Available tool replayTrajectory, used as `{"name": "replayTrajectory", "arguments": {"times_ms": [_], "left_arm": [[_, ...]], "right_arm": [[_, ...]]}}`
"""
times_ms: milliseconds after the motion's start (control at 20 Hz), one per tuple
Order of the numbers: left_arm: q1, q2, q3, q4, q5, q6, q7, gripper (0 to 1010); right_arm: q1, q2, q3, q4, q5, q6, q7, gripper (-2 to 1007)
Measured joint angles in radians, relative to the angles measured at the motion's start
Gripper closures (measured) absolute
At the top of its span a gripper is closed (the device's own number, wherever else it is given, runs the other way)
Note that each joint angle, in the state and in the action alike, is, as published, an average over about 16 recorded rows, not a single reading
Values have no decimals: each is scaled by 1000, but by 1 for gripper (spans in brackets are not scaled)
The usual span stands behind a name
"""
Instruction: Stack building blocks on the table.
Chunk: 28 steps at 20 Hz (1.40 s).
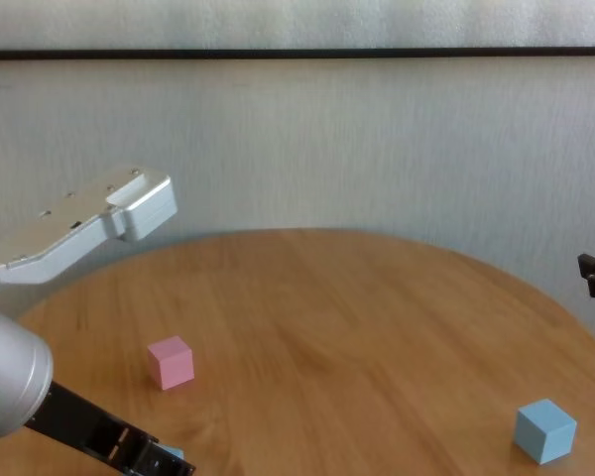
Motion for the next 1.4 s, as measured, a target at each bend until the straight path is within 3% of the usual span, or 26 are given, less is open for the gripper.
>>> {"name": "replayTrajectory", "arguments": {"times_ms": [350, 950, 1200, 1400], "left_arm": [[3, -1, -2, -2, -2, 2, 5, 156], [10, -1, -9, -9, -3, -2, 7, 516], [19, 1, -18, -16, 7, -24, 7, 598], [16, 12, -16, -20, 29, -66, -1, 616]], "right_arm": [[0, 0, 0, 0, 0, 0, 0, 0], [0, 0, 0, 0, 0, 0, 0, 1], [0, 0, 0, 0, 0, 0, 0, 1], [0, 0, 0, 0, 0, 0, 0, 1]]}}
